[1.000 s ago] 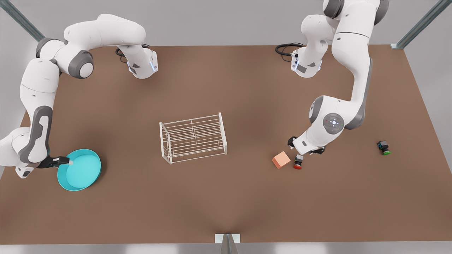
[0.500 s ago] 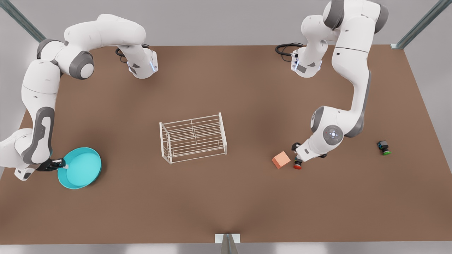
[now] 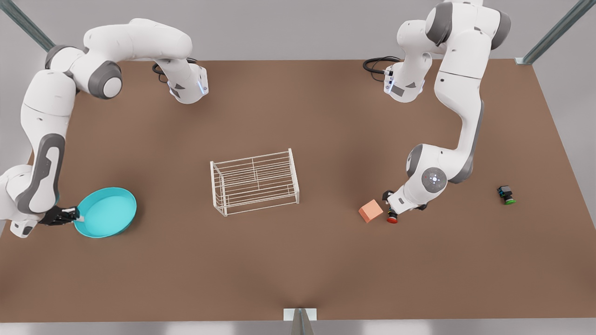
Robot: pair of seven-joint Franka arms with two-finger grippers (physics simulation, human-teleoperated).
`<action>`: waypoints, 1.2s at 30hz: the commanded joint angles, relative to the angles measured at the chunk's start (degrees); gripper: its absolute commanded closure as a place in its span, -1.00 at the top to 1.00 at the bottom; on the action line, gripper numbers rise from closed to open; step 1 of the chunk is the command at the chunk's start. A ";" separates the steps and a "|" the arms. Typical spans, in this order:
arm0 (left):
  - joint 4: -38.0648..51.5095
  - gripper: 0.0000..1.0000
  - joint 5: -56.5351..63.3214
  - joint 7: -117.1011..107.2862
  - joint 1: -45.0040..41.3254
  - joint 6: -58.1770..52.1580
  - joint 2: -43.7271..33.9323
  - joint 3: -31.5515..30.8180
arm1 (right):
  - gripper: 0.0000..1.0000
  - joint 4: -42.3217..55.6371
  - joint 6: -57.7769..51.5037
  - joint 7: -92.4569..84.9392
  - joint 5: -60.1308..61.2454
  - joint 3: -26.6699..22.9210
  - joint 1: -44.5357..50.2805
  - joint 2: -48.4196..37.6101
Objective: Place the plate on the shelf with right arm and place the red button switch in the plate with left arm
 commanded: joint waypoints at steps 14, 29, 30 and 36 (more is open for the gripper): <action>0.23 1.00 0.17 0.29 0.26 2.56 0.63 0.00 | -0.57 0.02 -19.77 13.56 -3.50 -0.05 7.29 -12.97; -3.64 1.00 3.42 0.29 0.70 7.13 2.30 0.09 | -0.53 -0.15 -24.78 52.76 -6.67 -0.49 31.98 -22.20; -3.64 1.00 3.42 0.29 0.79 7.13 2.30 0.09 | -0.53 -0.15 -24.78 54.17 -6.40 -0.49 33.30 -23.34; -3.46 1.00 3.95 0.29 1.14 9.85 4.14 0.09 | -0.51 -0.42 -24.96 68.23 -6.23 -0.67 41.48 -23.96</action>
